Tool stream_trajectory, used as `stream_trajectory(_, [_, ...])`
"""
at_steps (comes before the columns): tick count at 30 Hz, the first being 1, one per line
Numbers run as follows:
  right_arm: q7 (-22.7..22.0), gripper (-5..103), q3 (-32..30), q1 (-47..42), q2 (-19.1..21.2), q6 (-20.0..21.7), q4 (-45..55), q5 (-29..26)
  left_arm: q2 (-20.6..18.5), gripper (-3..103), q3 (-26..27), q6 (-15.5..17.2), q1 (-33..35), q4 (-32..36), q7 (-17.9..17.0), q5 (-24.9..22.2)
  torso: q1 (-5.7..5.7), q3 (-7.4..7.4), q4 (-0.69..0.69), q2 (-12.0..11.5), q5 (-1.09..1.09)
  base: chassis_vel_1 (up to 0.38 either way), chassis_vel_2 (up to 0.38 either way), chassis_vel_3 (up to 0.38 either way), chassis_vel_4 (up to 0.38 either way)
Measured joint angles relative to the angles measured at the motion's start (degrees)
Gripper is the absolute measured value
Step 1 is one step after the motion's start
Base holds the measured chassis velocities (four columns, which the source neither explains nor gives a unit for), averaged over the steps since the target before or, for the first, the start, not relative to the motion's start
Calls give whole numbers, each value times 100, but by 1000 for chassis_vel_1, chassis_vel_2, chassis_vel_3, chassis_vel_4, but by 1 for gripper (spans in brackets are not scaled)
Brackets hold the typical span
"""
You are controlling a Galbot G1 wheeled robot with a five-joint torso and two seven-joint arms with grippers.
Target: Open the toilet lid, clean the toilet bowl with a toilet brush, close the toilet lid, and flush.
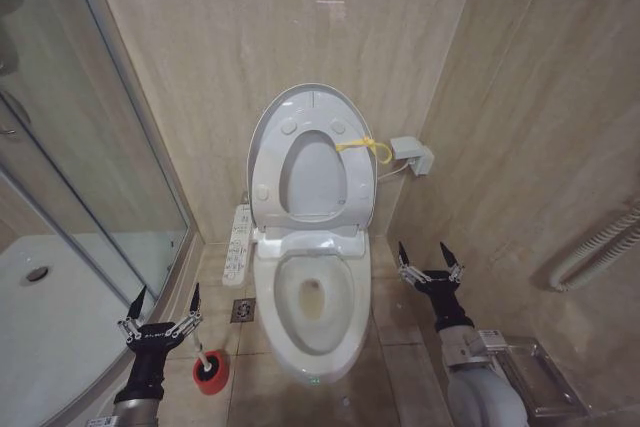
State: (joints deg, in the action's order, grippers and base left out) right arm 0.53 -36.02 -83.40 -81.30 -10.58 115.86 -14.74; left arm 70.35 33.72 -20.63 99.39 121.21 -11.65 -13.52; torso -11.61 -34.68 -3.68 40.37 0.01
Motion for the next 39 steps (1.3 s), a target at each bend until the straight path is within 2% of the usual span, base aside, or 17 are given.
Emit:
stream_trajectory(11, [-153, 100, -65, 164, 12, -195, -198, 215, 0, 100, 0, 0, -1, 0, 0, 0, -3, -1, 0, -1, -1, -60, 71, 71, -65])
stream_trajectory(19, [-238, 100, 30, 798, 229, -168, -648, 357, 0, 100, 0, 0, 0, 0, 0, 0, 1, 0, 0, 0, -1, 6, -9, -6, 4])
stream_trajectory(22, [-426, 100, 87, 1379, 404, -129, -1141, 369, 0, 100, 0, 0, 0, 0, -1, 0, -1, -1, 1, -1, -1, 0, 0, 0, 0])
stream_trajectory(31, [-566, 100, 309, 2791, 716, -176, -2479, 339, 0, 100, -1, 0, 0, 0, -1, 0, -2, -1, 1, -1, 0, 0, 0, 0, 0])
stream_trajectory(39, [-586, 100, 590, 4014, 761, -216, -3575, 315, 0, 100, 0, 0, 0, 0, -1, 0, -2, -2, 1, -1, -1, 0, 0, 0, 0])
